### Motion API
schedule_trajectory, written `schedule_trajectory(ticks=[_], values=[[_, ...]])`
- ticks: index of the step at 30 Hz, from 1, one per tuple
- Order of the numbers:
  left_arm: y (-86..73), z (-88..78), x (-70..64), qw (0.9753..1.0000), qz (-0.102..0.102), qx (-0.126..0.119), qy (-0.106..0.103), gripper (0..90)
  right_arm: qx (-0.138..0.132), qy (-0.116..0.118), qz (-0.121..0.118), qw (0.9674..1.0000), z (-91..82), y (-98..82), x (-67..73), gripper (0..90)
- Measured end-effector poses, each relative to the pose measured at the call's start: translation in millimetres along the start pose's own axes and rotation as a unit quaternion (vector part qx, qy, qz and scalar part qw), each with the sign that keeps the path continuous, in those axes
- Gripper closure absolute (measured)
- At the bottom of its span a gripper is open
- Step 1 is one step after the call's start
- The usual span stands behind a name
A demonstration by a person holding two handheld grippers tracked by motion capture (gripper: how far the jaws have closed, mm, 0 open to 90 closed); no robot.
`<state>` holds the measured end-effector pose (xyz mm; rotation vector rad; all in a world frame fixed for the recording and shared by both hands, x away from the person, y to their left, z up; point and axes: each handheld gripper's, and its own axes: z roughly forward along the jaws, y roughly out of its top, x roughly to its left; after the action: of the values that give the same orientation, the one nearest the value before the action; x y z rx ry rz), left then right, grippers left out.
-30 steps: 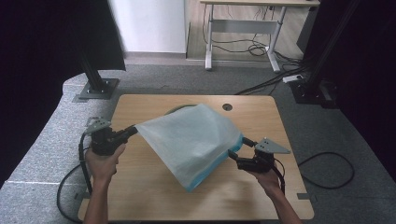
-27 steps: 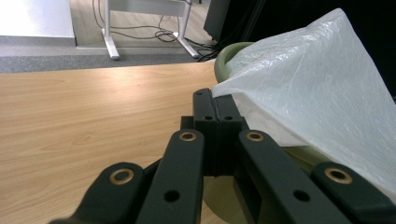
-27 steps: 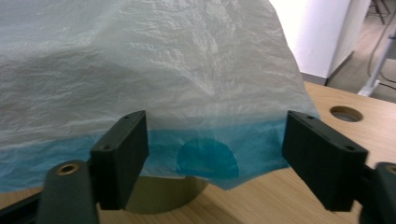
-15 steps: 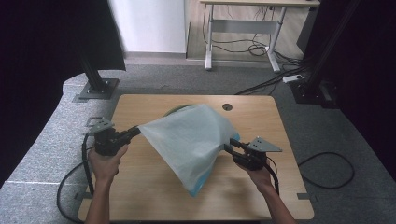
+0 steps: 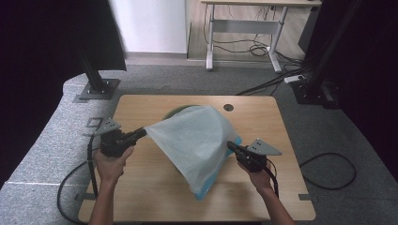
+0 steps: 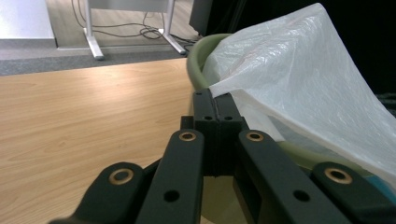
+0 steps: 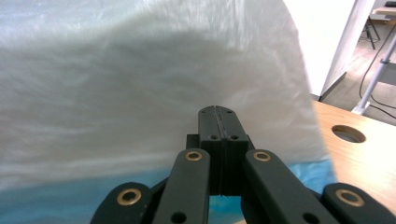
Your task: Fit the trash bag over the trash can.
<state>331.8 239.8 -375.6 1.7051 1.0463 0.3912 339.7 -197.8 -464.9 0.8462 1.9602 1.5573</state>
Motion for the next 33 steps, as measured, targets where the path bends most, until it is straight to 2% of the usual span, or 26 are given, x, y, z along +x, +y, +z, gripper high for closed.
schedule_trajectory(ticks=[3,8,12,16,21,25,29,33], values=[[1.4,3.9,-1.8,1.0000,0.003,0.003,0.006,89.7,0.002,-0.006,0.012,0.9999,-7.3,-2.2,-5.5,88.7],[0.4,1.6,9.7,0.9997,-0.018,0.000,0.018,89.7,0.013,-0.006,0.025,0.9996,-20.8,-13.6,-15.0,73.8],[-0.8,-2.6,16.4,0.9993,-0.029,-0.005,0.022,89.8,0.019,0.000,0.023,0.9995,-25.9,-21.0,-15.1,63.0],[-0.8,-3.7,20.4,0.9991,-0.035,-0.004,0.024,89.7,0.027,-0.009,0.013,0.9995,-25.9,-28.8,-9.6,53.8],[-0.3,-3.1,22.2,0.9990,-0.036,-0.004,0.024,89.7,0.038,-0.013,0.023,0.9989,-22.1,-39.8,-9.7,52.0],[-0.1,-3.0,22.5,0.9990,-0.038,-0.005,0.024,89.7,0.038,-0.005,0.023,0.9990,-19.4,-41.6,-8.7,50.9],[-0.1,-3.2,21.2,0.9990,-0.037,-0.004,0.025,89.7,0.018,-0.004,0.019,0.9996,-23.0,-35.6,-7.6,49.6],[0.2,-3.2,20.3,0.9991,-0.035,-0.006,0.024,89.7,0.002,-0.025,0.008,0.9996,-31.0,-27.1,-5.1,48.0]])
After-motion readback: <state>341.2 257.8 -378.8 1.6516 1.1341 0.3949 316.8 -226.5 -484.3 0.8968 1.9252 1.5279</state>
